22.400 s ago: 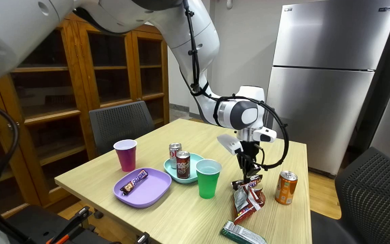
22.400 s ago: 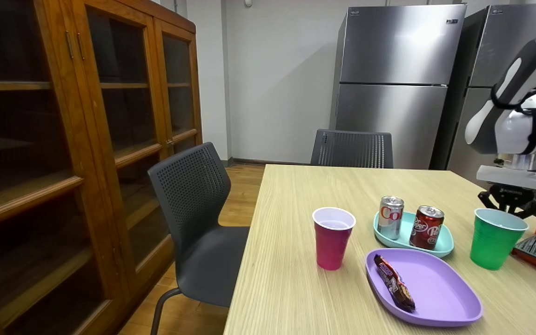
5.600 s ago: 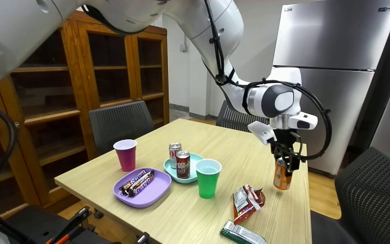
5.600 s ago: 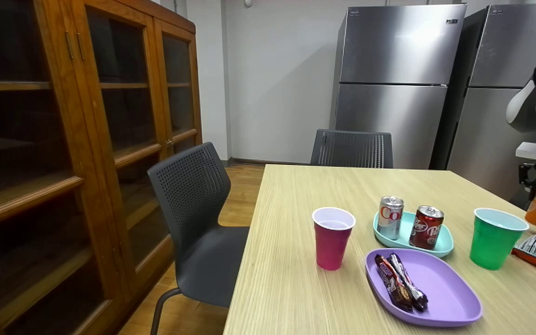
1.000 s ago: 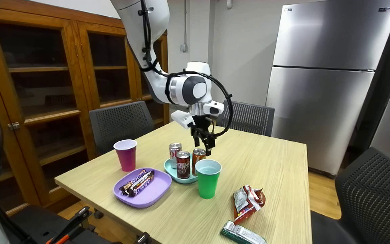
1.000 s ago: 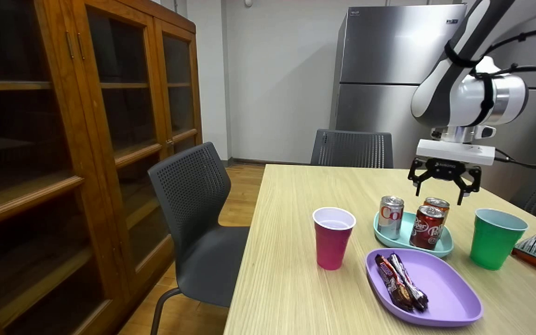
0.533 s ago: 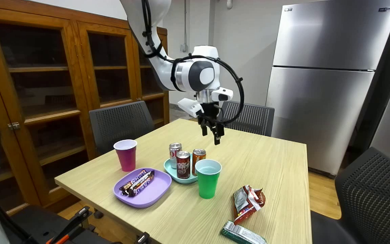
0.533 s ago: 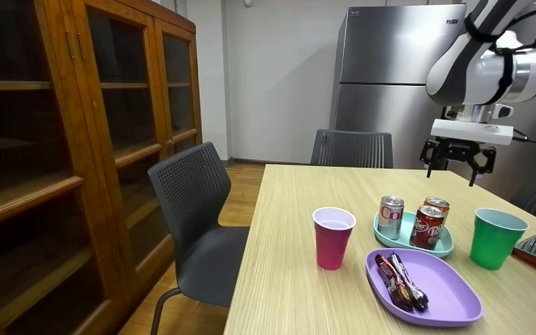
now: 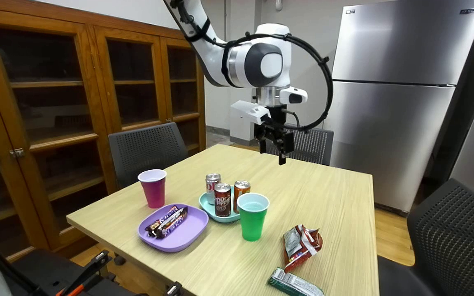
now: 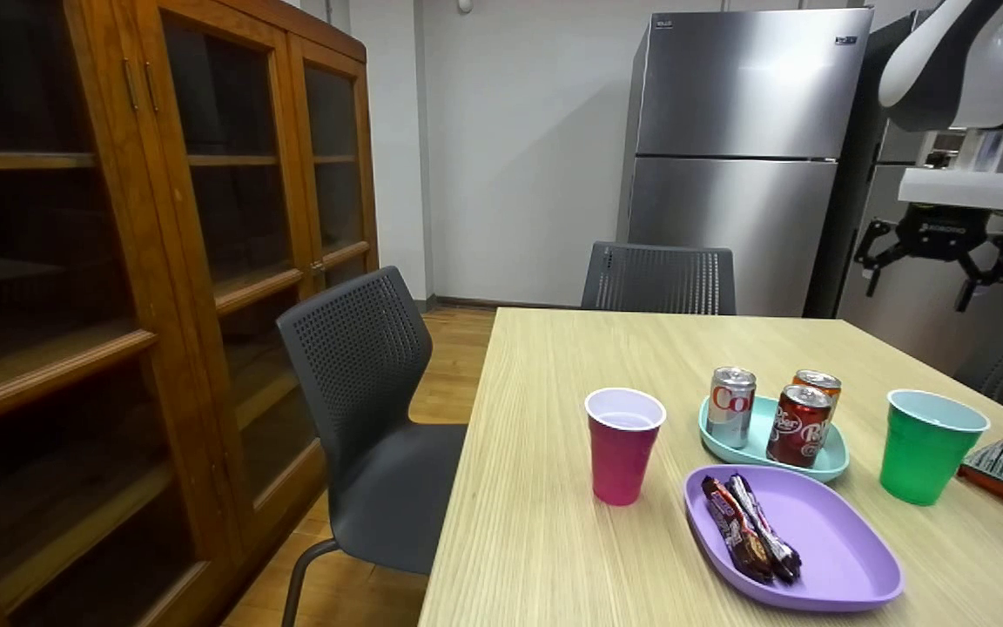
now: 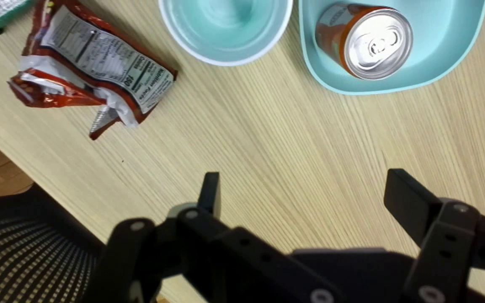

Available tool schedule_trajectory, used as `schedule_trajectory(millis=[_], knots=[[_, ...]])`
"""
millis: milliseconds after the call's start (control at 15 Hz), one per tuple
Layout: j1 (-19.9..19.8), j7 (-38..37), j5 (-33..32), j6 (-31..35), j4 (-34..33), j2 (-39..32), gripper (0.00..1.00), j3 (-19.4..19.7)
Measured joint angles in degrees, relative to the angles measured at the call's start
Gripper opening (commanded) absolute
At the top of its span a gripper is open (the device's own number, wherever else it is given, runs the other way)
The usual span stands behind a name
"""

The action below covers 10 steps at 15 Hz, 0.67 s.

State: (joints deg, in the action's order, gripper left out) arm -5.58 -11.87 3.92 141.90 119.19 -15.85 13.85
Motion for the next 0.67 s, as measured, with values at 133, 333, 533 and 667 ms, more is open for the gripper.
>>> schedule_trajectory(millis=[133, 333, 533, 667], knots=[[-1.96, 3.22, 0.28, -2.31, 0.83, 2.12, 1.0, 0.03], [-4.19, 5.79, 0.27, -5.09, 2.14, 4.67, 1.0, 0.25], [-5.01, 5.85, 0.23, -6.59, 2.52, 5.38, 1.0, 0.42], [-4.98, 5.85, 0.23, -6.52, 2.52, 5.06, 1.0, 0.25]])
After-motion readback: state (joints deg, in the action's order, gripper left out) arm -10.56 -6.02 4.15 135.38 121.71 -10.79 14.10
